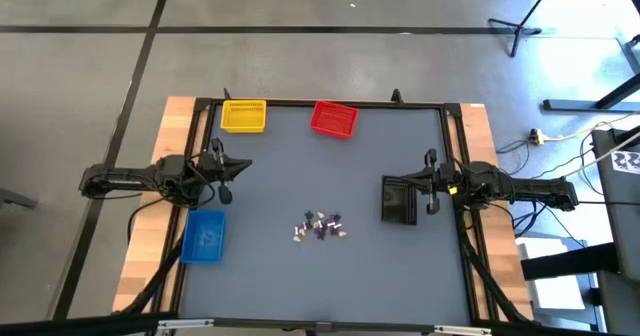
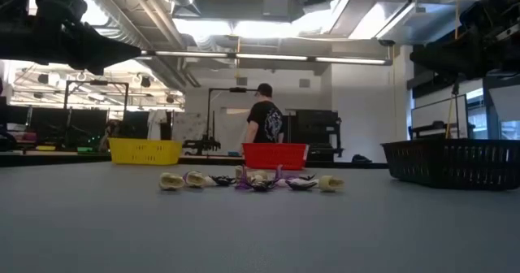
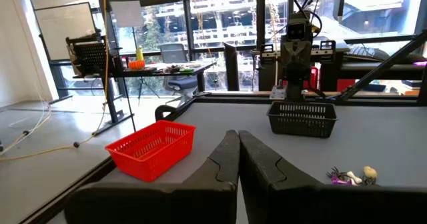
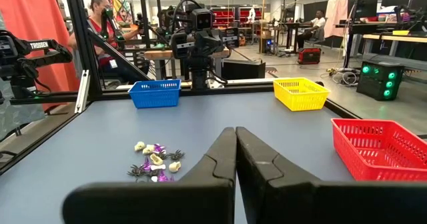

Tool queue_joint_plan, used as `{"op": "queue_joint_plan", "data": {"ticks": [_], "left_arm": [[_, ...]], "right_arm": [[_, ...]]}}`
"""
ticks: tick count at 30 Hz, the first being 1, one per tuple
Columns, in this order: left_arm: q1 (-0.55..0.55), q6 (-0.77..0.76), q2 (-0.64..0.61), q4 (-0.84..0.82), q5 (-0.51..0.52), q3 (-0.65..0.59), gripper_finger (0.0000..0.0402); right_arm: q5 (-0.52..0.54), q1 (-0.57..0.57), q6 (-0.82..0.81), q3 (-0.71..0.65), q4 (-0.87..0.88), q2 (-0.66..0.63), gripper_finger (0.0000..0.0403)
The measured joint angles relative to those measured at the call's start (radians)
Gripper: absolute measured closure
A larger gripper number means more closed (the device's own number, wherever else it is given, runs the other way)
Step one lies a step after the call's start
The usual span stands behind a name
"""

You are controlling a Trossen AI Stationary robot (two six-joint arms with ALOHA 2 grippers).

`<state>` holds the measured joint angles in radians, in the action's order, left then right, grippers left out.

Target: Sort Halloween decoration

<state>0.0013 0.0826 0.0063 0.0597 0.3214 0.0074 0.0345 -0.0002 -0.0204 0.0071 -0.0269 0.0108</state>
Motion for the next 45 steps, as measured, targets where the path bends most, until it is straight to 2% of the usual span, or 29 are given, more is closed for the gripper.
{"op": "queue_joint_plan", "data": {"ticks": [14, 24, 27, 31, 38, 45], "left_arm": [[0.0, 0.0, 0.0, 0.0, 0.0, 0.0, 0.0401], [0.0, -0.013, 0.0, 0.001, 0.013, 0.0, 0.0401], [0.0, -0.058, 0.0, 0.004, 0.046, 0.0, 0.0401], [0.0, -0.108, 0.0, 0.005, 0.07, 0.0, 0.0395], [0.0, -0.16, 0.0, 0.005, 0.071, 0.0, 0.0327], [0.0, -0.161, 0.0, 0.005, 0.081, 0.0, 0.0269]], "right_arm": [[0.0, 0.0, 0.0, 0.0, -0.003, 0.0, 0.0395], [0.0, 0.0, 0.0, 0.0, -0.086, 0.0, 0.0392], [0.0, 0.0, -0.006, 0.0, -0.087, 0.0, 0.0369], [0.011, 0.0, -0.055, 0.0, -0.087, 0.0, 0.031], [0.026, 0.0, -0.111, 0.0, -0.094, 0.0, 0.0209], [0.026, 0.0, -0.109, 0.0, -0.199, 0.0, 0.0168]]}}
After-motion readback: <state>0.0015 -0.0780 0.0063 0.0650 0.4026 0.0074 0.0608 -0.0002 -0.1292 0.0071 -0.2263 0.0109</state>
